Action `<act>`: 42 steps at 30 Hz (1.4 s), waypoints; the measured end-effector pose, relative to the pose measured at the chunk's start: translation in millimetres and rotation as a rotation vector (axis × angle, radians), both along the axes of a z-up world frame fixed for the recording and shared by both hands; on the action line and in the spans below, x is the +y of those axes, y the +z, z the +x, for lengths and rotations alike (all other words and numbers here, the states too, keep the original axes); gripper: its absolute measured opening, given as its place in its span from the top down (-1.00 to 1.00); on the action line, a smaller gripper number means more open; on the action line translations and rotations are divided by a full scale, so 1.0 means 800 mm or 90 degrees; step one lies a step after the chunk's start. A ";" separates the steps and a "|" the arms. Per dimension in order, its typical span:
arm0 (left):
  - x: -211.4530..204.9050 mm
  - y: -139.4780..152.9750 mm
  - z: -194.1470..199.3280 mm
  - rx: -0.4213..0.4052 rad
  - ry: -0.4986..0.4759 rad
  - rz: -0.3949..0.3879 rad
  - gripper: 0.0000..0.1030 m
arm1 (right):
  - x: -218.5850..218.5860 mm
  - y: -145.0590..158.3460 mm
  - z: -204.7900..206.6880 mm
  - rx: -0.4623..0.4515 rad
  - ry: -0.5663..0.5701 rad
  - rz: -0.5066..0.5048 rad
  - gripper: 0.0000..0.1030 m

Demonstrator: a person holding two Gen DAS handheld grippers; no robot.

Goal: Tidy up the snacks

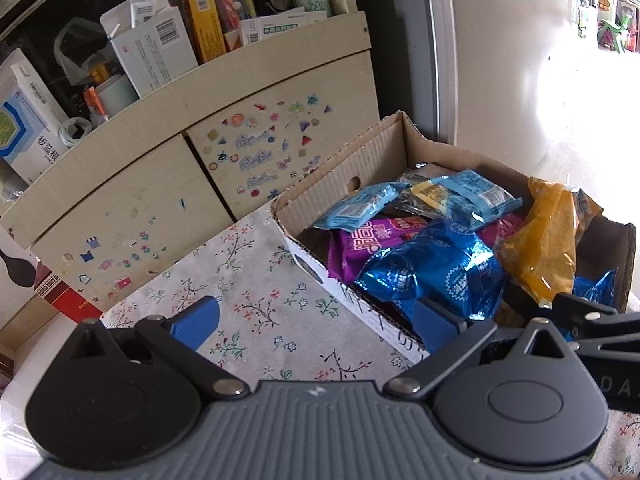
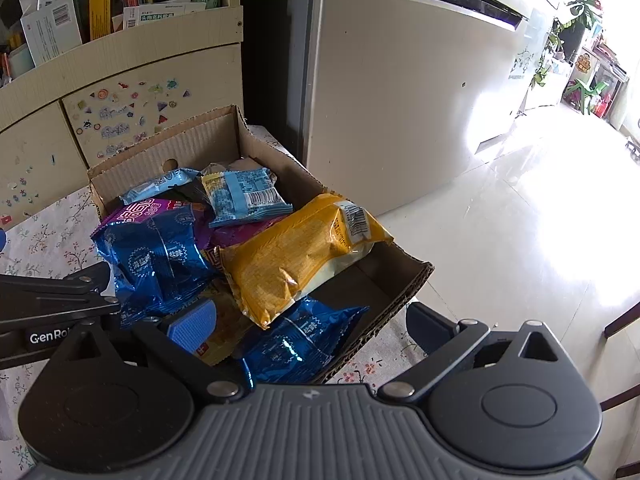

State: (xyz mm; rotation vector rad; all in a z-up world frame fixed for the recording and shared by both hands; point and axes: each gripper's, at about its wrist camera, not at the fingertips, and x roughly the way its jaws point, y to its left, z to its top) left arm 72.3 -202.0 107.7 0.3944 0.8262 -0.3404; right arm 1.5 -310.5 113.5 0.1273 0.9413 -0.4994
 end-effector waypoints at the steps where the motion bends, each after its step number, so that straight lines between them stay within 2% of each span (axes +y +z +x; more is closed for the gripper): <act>1: 0.002 0.001 -0.001 -0.001 0.001 -0.001 -0.98 | 0.001 0.001 -0.001 -0.001 0.000 0.000 -1.00; 15: 0.036 0.011 -0.024 -0.016 0.020 0.000 -0.98 | 0.038 0.014 -0.014 -0.015 0.041 -0.031 -1.00; 25: 0.075 0.017 -0.050 -0.019 0.053 0.005 -0.98 | 0.063 0.013 -0.035 -0.026 0.055 0.007 -1.00; 33: 0.108 0.012 -0.076 -0.022 0.076 0.029 -0.98 | 0.095 0.004 -0.056 -0.027 0.070 0.029 -1.00; 42: 0.152 -0.008 -0.107 0.006 0.115 0.035 -0.98 | 0.135 -0.015 -0.078 -0.015 0.117 0.045 -1.00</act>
